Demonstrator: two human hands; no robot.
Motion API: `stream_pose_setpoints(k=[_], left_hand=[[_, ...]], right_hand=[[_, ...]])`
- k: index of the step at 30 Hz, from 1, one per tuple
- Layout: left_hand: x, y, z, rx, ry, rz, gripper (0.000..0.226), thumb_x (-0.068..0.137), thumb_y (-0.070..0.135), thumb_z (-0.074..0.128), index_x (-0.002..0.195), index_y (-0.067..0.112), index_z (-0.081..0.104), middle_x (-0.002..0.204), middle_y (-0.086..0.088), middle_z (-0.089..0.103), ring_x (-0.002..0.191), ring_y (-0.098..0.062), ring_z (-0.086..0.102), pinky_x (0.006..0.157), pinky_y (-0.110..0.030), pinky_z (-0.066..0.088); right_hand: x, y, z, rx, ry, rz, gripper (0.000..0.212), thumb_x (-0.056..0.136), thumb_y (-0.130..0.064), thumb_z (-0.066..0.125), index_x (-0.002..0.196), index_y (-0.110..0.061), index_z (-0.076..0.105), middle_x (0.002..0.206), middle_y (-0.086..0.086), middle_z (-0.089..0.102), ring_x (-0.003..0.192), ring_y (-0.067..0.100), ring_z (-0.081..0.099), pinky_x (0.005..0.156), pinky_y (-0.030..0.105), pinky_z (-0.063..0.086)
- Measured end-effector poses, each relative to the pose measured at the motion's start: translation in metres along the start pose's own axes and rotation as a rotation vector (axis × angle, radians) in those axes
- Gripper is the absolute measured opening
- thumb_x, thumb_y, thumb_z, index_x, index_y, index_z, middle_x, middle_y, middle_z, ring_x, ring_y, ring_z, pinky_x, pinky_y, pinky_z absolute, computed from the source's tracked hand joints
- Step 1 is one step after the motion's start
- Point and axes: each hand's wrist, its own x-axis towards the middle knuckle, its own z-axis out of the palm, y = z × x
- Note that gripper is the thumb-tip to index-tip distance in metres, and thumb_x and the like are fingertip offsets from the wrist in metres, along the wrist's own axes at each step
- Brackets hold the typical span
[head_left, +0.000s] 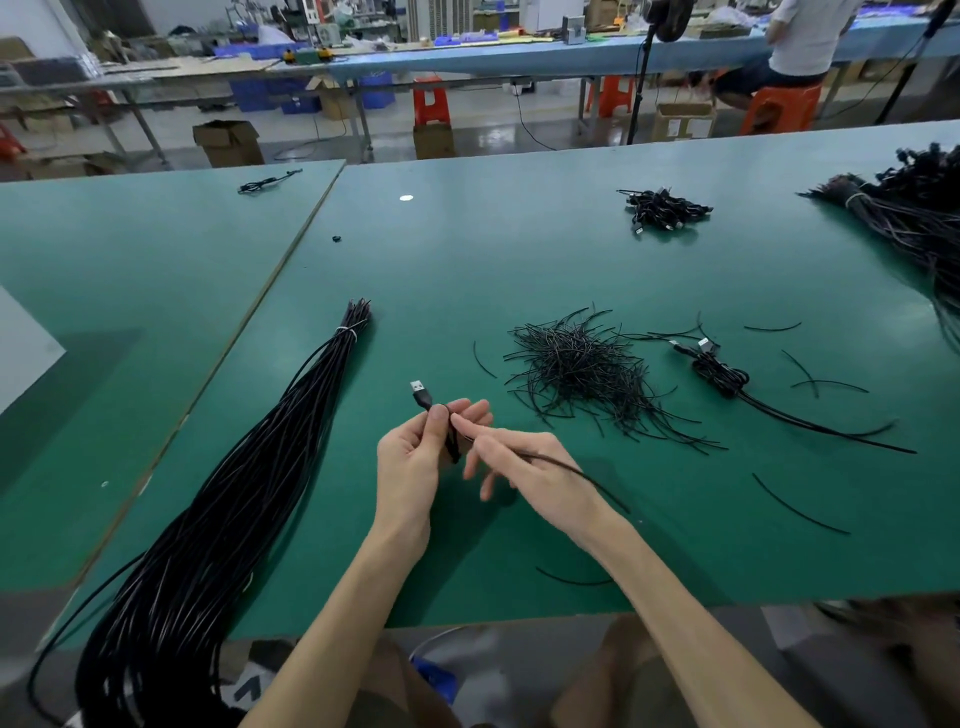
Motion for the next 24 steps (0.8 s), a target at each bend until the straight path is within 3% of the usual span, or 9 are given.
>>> stream_pose_setpoints(k=[2,4,7,10,12,15,24], left_hand=[[0.004,0.001,-0.003,-0.247,0.052,-0.072,0.034,0.109,0.020,0.046,0.123,-0.007,0.062,0.121,-0.017,0.073,0.115,-0.030,0.071,0.091,-0.032,0.059],[0.009,0.005,-0.007,-0.484,0.107,-0.138,0.033,0.108,0.020,0.047,0.120,-0.007,0.063,0.119,-0.016,0.074,0.111,-0.025,0.072,0.085,-0.027,0.059],[0.011,0.011,-0.011,-0.735,0.094,-0.228,0.026,0.107,0.015,0.048,0.105,0.002,0.071,0.092,-0.002,0.074,0.081,-0.012,0.073,0.073,-0.022,0.059],[0.009,0.017,-0.011,-0.957,0.035,-0.297,0.025,0.100,-0.003,0.044,0.097,0.004,0.068,0.074,0.006,0.059,0.059,-0.008,0.058,0.061,-0.020,0.053],[0.009,0.019,-0.013,-1.120,-0.012,-0.321,0.028,0.100,-0.002,0.039,0.092,0.006,0.064,0.068,0.009,0.049,0.052,-0.006,0.044,0.054,-0.018,0.043],[0.009,0.019,-0.014,-1.129,-0.020,-0.315,0.037,0.106,0.002,0.029,0.088,0.011,0.059,0.062,0.011,0.038,0.048,-0.008,0.034,0.050,-0.018,0.034],[0.009,0.016,-0.014,-1.074,-0.120,-0.300,0.043,0.113,0.012,0.024,0.085,0.014,0.057,0.058,0.011,0.038,0.045,-0.008,0.032,0.046,-0.020,0.034]], right_hand=[[0.000,0.002,0.004,-0.102,-0.035,0.025,0.031,0.108,-0.026,0.052,0.134,-0.024,0.069,0.089,-0.004,0.074,0.067,0.014,0.063,0.074,0.024,0.050],[0.000,0.003,0.004,-0.109,-0.025,0.057,0.030,0.107,-0.030,0.053,0.118,-0.016,0.077,0.087,-0.009,0.076,0.066,0.013,0.063,0.070,0.027,0.050],[0.000,0.001,0.002,-0.010,0.032,0.048,0.026,0.104,-0.024,0.058,0.099,-0.014,0.081,0.075,-0.002,0.073,0.066,0.010,0.062,0.064,0.017,0.047],[-0.002,-0.001,-0.001,0.047,0.062,0.037,0.025,0.102,-0.024,0.063,0.089,-0.012,0.081,0.069,0.001,0.070,0.065,0.010,0.062,0.065,0.013,0.045],[-0.002,-0.002,-0.002,0.070,0.068,0.038,0.026,0.101,-0.025,0.064,0.087,-0.012,0.081,0.069,0.003,0.069,0.066,0.012,0.061,0.068,0.015,0.047],[-0.003,-0.003,-0.002,0.111,0.097,0.039,0.029,0.101,-0.032,0.065,0.086,-0.013,0.081,0.070,0.007,0.069,0.067,0.013,0.061,0.070,0.017,0.047],[-0.003,-0.004,-0.001,0.146,0.230,0.055,0.046,0.098,-0.049,0.061,0.075,-0.013,0.078,0.065,0.007,0.070,0.060,0.013,0.062,0.063,0.016,0.047]])
